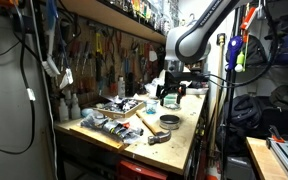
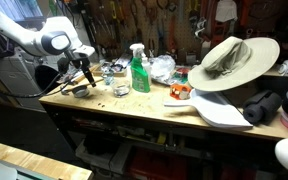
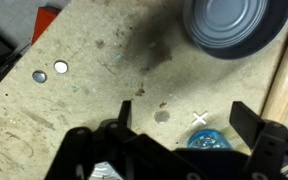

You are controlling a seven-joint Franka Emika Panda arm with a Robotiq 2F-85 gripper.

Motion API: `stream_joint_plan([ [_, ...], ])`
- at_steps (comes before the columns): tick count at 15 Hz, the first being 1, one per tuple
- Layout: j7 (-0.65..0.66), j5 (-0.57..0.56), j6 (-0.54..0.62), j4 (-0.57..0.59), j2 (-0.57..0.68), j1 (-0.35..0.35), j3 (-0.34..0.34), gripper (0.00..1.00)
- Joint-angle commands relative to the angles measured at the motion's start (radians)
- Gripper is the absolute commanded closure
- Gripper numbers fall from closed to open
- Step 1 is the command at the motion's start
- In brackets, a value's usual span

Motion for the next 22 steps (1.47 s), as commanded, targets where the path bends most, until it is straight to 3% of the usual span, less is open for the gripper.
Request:
stream_joint_plan([
  [1,-0.006,0.021,0.043,0.051,0.088,0.035,-0.04,0.0],
  [11,-0.025,0.115,0.085,0.137,0.212,0.1,-0.067,0.0],
  [20,-0.007,0.113,0.14,0.174,0.268,0.144,-0.122,0.0],
  [22,-0.005,0.114,0.136,0.181,0.277,0.152,-0.131,0.07],
])
